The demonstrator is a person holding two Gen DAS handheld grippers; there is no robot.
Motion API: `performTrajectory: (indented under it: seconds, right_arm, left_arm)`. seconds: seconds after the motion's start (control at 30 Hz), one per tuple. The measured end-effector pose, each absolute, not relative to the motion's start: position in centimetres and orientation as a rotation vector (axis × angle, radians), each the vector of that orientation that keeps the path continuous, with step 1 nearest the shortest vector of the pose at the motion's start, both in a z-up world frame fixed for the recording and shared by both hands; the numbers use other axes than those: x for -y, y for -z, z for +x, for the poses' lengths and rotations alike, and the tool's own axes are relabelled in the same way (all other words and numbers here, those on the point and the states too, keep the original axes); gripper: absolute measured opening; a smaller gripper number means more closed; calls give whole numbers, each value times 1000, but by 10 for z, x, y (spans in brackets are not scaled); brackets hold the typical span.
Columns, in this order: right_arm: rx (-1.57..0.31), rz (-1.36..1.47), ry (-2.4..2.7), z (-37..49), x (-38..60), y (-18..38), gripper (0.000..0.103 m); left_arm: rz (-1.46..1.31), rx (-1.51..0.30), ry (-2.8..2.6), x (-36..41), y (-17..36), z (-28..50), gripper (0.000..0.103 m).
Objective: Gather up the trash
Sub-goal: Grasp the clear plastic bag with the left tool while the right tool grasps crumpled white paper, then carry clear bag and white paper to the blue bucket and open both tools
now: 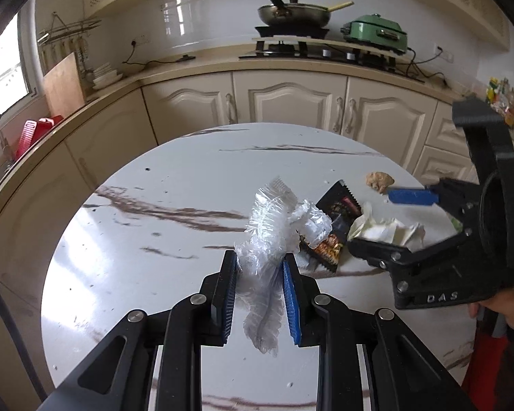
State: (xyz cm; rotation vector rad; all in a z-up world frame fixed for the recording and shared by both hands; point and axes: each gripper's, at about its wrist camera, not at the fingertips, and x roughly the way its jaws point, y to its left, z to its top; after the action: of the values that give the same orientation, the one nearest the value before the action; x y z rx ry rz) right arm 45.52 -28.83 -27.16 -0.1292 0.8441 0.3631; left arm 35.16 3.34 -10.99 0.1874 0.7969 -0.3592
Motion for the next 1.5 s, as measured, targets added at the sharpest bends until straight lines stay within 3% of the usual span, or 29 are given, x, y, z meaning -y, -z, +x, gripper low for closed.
performTrajectory:
  seconds: [0.1,0.17,0.23,0.3,0.33,0.4,0.6,1.07,1.5]
  right_arm:
    - [-849,-116,-374,443,291,273,88]
    - [-862,-109,-387,440,292,275,81]
    - [-881,-104,-388,441,292,278,62]
    - [-892,-98,-390,442,293,281,52]
    - [-896,-90,-396,442,293,282,39]
    - [-902,-69,-431,440,293,283,32]
    - [-839,-77,-433,413,289,267,30]
    - [-496,51,-404,261,327,151,30]
    - [-379,172,-222,149,442,135,30]
  left_arm:
    - [183,-793,355,-36,108,341,22]
    - [176,-793,354,-37,107,336,22]
    - [174,-795,353,-37,107,332,22]
    - [172,-795,353,-36,105,325,22]
    - [173,-793,354,-35,103,321,22]
    - [174,-784,348,-35,99,313,22]
    - [150,-722,317,-39,81,284,22]
    - [161,-464,318,-1,33,158,22]
    - [237,-402,515,99,32,81,22]
